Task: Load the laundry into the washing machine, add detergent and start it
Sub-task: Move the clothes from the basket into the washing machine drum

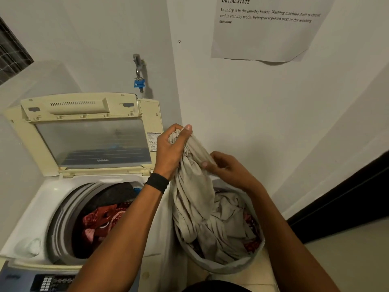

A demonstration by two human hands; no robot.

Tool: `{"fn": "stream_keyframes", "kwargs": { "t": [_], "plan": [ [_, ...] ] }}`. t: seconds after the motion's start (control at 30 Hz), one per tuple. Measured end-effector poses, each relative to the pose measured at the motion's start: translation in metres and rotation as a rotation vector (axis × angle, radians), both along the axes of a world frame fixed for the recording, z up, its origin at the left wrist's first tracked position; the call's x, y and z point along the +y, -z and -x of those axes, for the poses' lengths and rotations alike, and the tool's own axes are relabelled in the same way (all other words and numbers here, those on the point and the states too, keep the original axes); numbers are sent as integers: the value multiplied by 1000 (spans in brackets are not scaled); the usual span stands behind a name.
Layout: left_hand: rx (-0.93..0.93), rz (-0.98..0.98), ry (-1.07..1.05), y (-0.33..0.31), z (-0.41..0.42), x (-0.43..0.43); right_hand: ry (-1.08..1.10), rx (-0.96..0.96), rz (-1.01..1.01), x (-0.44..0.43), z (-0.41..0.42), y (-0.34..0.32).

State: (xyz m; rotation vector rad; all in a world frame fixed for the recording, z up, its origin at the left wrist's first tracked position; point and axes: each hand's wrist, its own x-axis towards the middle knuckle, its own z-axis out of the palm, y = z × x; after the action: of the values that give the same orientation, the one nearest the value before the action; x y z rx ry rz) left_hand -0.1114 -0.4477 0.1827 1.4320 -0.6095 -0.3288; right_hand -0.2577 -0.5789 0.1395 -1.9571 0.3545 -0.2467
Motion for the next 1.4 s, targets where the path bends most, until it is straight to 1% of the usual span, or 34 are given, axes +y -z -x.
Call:
{"fn": "stream_keyframes", "kwargs": {
  "t": [0.07,0.17,0.23,0.3,0.33,0.4,0.47,0.53,0.6,0.7,0.8,0.9,0.97,1.03,1.13,1.2,1.27,1.3,1.33,1.4],
  "plan": [
    [-2,2,-9,1,-2,2,127,-110,-4,-9,9,-10],
    [-94,-44,-1,2,-4,2,288,-323,52,-15,18,-36],
    [-109,-52,4,2,0,-2,344,-421,109,-12,18,-54],
    [-88,-45,13,1,7,-5,362,-460,156,-4,12,-68],
    [-70,-38,49,-1,12,-7,351,-441,169,0,6,-73],
    [-55,-22,179,-6,22,-8,293,-333,190,10,-9,-76],
    [-62,-6,286,-8,28,-8,262,-268,163,18,-20,-73],
    [-103,-22,227,-8,31,-5,243,-273,74,20,-22,-66],
    [-159,-40,91,-10,28,-4,207,-259,12,18,-18,-57],
    [-198,-21,-47,-16,20,-3,77,-156,-87,18,-9,-38],
    [-242,10,-40,-31,19,0,-33,-11,-48,14,-4,-11],
    [-204,102,-59,-47,12,5,9,90,-4,-3,9,19],
    [-208,132,-83,-55,4,7,55,81,22,-17,18,24],
    [-173,164,-128,-62,-5,8,105,-8,36,-27,26,1],
    [-131,210,-194,-72,-20,9,243,-321,95,-36,36,-69],
    [-192,190,-209,-74,-25,8,302,-499,185,-35,42,-123],
    [-260,152,-225,-74,-25,1,324,-626,258,-30,41,-167],
    [-262,150,-228,-73,-23,-3,312,-650,273,-26,35,-181],
    [-235,162,-211,-71,-20,-7,280,-626,286,-24,25,-188],
    [-192,176,-117,-65,-11,-13,172,-450,400,-18,1,-182]
  ]
}}
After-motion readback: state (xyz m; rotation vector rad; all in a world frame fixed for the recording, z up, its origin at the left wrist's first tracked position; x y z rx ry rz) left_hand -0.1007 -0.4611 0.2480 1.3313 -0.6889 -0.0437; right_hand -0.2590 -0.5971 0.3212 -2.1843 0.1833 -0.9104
